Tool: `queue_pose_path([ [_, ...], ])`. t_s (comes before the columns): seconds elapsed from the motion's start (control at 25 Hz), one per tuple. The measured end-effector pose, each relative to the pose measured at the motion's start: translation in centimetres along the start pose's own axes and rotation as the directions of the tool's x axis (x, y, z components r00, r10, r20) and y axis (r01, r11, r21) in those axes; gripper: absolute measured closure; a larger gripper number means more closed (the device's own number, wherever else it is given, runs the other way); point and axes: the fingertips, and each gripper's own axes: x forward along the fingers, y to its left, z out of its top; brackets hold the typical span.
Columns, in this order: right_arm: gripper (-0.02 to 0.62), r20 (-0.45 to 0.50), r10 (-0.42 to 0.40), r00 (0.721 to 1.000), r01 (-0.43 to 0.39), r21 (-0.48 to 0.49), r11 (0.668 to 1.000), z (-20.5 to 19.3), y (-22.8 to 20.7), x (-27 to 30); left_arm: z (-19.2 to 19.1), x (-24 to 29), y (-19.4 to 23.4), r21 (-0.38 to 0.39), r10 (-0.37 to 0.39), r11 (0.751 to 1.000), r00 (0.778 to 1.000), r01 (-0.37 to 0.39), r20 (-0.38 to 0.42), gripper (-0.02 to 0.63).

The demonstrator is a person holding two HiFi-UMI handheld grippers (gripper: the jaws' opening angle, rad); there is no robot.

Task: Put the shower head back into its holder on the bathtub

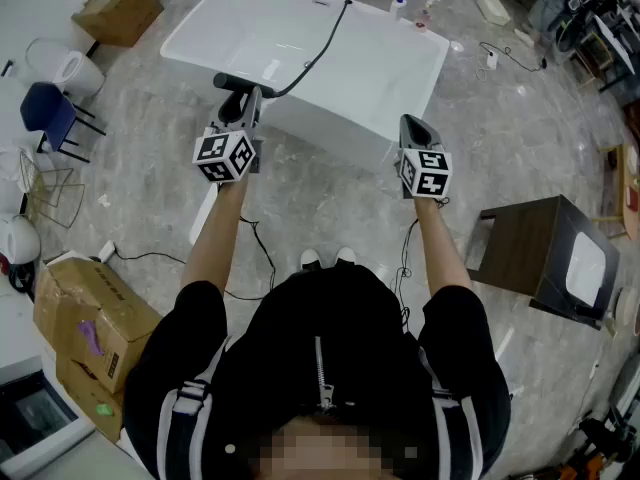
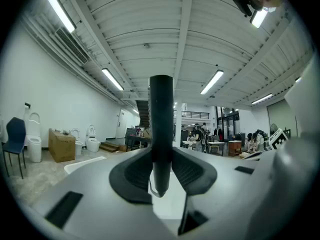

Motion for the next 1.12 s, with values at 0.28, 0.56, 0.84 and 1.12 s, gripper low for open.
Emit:
queue_pose_path([
  [0.28, 0.534, 0.009, 0.023, 1.000, -0.023, -0.024, 0.999, -0.3, 0.2, 0.5, 0.2, 0.1, -0.3, 0.006, 0.000, 1.000, 1.000, 0.000, 0.000, 0.474],
  [0.56, 0.316, 0.000, 0.035, 0.999, -0.035, -0.071, 0.997, -0.5, -0.9, 0.7, 1.2, 1.0, -1.3, 0.027, -0.002, 1.000, 1.000, 0.002, 0.005, 0.474],
  [0.84, 0.253, -0.027, 0.077, 0.997, -0.080, -0.117, 0.990, -1.9, -1.5, 0.6, 2.1, 1.0, -2.1, 0.015, 0.026, 1.000, 1.000, -0.026, 0.014, 0.474],
  [1.12, 0.245, -0.056, 0.120, 0.991, -0.127, -0.129, 0.984, -3.4, -0.7, 0.9, 2.8, 0.5, -2.3, -0.017, 0.057, 0.998, 0.998, -0.056, 0.033, 0.474],
])
